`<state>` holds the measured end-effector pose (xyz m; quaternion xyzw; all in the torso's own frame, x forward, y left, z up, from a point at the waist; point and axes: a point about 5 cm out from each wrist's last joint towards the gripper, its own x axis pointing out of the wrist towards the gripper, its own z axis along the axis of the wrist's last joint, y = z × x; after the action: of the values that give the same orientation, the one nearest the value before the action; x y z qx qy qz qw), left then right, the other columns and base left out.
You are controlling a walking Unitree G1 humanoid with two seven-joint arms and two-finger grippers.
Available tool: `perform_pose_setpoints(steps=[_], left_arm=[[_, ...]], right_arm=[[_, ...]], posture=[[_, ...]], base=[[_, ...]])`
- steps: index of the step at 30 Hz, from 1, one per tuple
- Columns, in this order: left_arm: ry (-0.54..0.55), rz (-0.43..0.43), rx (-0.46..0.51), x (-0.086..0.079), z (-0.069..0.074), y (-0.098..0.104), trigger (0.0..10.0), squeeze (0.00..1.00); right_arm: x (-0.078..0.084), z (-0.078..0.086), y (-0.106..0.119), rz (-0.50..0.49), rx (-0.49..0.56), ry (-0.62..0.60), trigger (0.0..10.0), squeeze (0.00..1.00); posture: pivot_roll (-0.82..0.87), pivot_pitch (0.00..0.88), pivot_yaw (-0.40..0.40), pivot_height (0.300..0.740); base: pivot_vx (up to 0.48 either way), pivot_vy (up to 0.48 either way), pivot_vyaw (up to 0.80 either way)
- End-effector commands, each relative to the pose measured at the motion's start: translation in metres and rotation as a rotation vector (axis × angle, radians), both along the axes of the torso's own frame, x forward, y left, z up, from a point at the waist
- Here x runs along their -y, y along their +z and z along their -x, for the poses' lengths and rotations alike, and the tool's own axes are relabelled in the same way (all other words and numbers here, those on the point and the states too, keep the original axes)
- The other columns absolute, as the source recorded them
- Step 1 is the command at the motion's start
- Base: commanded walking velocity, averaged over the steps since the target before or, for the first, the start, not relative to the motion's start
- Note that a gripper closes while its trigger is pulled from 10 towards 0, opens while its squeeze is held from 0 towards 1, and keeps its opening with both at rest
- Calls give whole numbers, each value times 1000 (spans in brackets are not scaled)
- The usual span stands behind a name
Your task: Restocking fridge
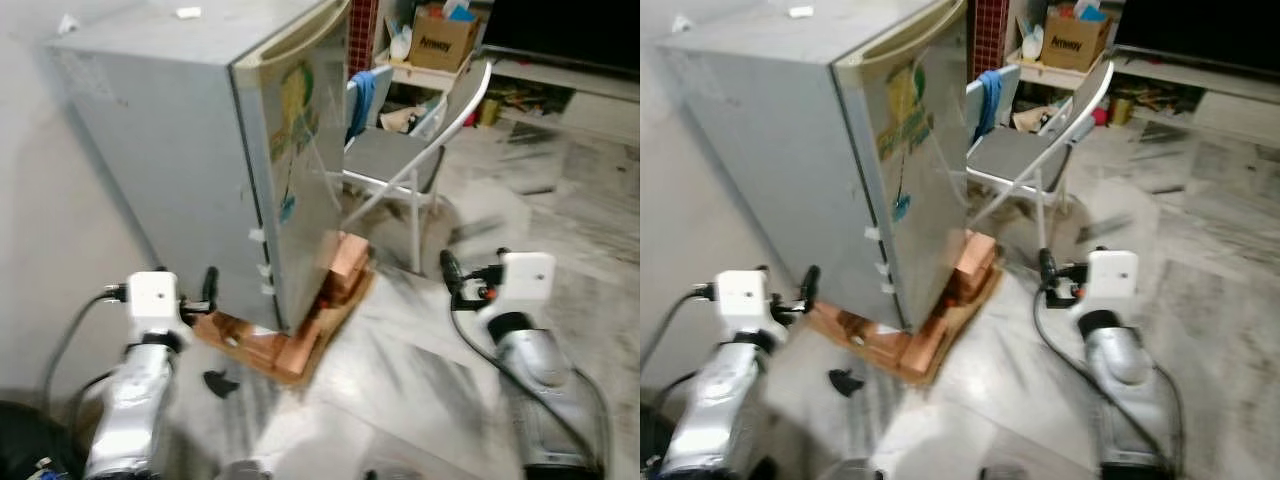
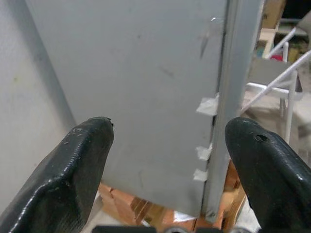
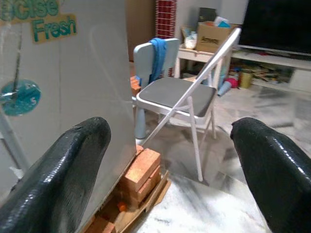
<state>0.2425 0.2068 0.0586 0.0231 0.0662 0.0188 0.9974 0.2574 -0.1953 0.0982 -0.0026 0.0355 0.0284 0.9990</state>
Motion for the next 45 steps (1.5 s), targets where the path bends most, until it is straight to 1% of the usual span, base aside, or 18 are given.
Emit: perform_pose_setpoints(steps=[1,3,8,10,15,20,22,24,26,27,33,37,41,45], left_arm=[[-31,-4,32,8,-7,7,10000,0],[-31,0,34,9,-9,7,10000,0],[-36,11,31,12,-12,8,10000,0],[-66,3,40,15,-14,8,10000,0],[-92,38,54,18,-13,10,10000,0],[-102,50,55,20,-12,9,10000,0],[-102,58,55,21,-11,8,10000,0],[-102,60,56,21,-10,8,10000,0],[-93,67,52,22,-9,6,10000,0],[-89,72,49,21,-9,6,10000,0],[-102,87,43,24,-12,4,10000,0],[-105,90,43,25,-13,4,10000,0],[-109,95,40,26,-13,3,10000,0],[-107,97,39,25,-13,3,10000,0]], right_arm=[[5,-4,7,11,22,-10,10000,0],[5,-5,7,11,26,-13,10000,0],[-1,-7,9,23,37,6,10000,0],[-4,-9,10,36,44,21,10000,0],[-6,-9,10,28,49,12,10000,0],[-6,-4,6,20,36,5,10000,0],[-7,5,0,17,11,1,10000,0],[-7,7,-1,17,5,0,10000,0],[-9,15,-9,11,-18,1,10000,0],[-9,16,-10,13,-19,2,10000,0],[-9,9,-6,23,-5,4,10000,0],[-9,9,-8,30,-19,-2,10000,0],[-9,10,-10,37,-30,-6,10000,0],[-9,10,-10,32,-26,-5,10000,0]], posture=[[2,0,46,740],[7,0,47,740],[7,0,48,740],[8,0,50,740],[6,0,59,740],[8,0,52,740],[11,0,40,740],[13,0,38,740],[17,0,33,740],[15,0,33,740],[4,0,35,740],[4,0,33,740],[3,0,33,740],[5,0,33,740]], base=[[0,0,-706],[0,0,-594],[0,0,0],[0,0,-519],[0,0,-800],[317,0,-593],[414,0,0],[480,0,0],[476,0,0],[472,0,0],[472,0,0],[472,0,0],[386,0,-745],[0,0,-528]])
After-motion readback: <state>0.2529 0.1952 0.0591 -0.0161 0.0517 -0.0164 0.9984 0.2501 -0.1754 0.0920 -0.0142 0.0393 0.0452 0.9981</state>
